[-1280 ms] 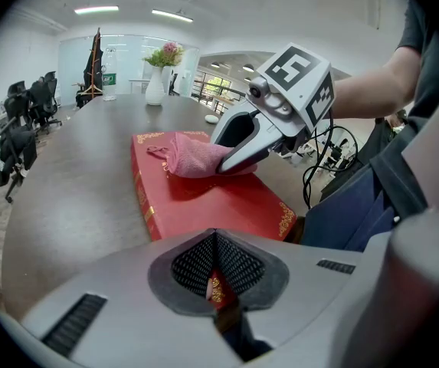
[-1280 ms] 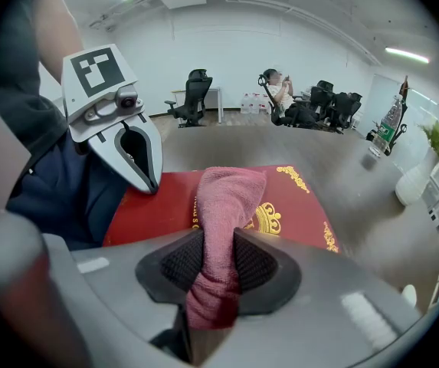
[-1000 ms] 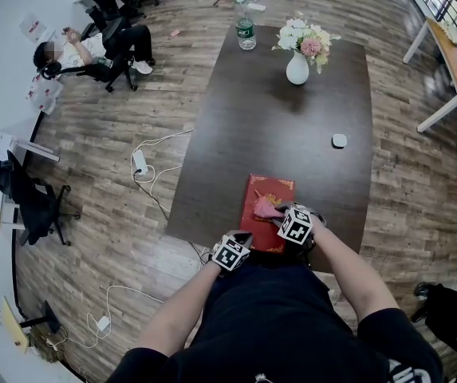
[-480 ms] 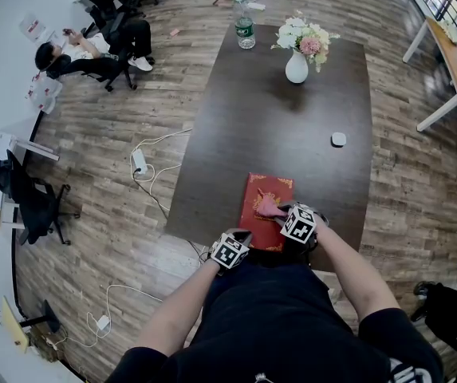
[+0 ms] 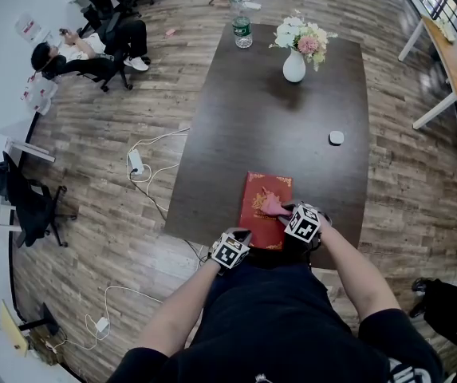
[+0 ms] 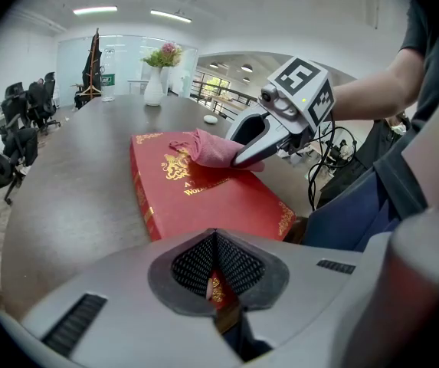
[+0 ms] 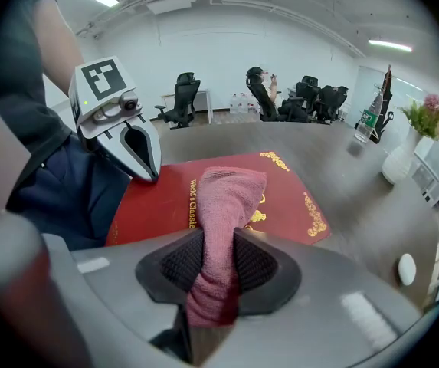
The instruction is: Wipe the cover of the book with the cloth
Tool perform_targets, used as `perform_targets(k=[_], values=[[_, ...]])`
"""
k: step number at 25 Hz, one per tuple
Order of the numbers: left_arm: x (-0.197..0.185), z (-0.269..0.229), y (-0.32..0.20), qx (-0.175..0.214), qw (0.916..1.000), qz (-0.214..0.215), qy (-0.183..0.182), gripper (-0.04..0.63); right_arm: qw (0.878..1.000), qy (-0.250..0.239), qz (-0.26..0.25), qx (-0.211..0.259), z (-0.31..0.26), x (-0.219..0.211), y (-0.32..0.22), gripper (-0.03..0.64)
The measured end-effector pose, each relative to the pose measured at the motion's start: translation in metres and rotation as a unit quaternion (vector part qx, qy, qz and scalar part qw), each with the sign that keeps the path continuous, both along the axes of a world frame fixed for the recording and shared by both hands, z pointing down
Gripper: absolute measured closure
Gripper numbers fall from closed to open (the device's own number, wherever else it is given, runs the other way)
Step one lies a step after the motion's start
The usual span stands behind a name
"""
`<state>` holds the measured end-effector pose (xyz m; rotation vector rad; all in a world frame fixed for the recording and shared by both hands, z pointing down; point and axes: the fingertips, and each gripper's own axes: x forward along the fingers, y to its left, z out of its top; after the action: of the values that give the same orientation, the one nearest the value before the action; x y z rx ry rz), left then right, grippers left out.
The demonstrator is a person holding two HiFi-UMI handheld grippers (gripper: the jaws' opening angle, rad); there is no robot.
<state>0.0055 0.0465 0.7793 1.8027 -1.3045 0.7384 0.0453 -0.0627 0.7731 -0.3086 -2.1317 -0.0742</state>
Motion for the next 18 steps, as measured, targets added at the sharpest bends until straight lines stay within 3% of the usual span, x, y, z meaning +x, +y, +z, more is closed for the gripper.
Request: perform_targets(k=[9,18], values=[[0.003,-0.001,0.005,-0.003,1.0,0.001,-0.003,0.6,0.999,0.016,0.048,0.001,0.002,0.019,-0.007,0.505],[0.001,-0.001,0.0,0.014,0.9997,0.004,0.018,0.6,0.993,0.057,0.104,0.006,0.004,0.033,-0.012,0.505]])
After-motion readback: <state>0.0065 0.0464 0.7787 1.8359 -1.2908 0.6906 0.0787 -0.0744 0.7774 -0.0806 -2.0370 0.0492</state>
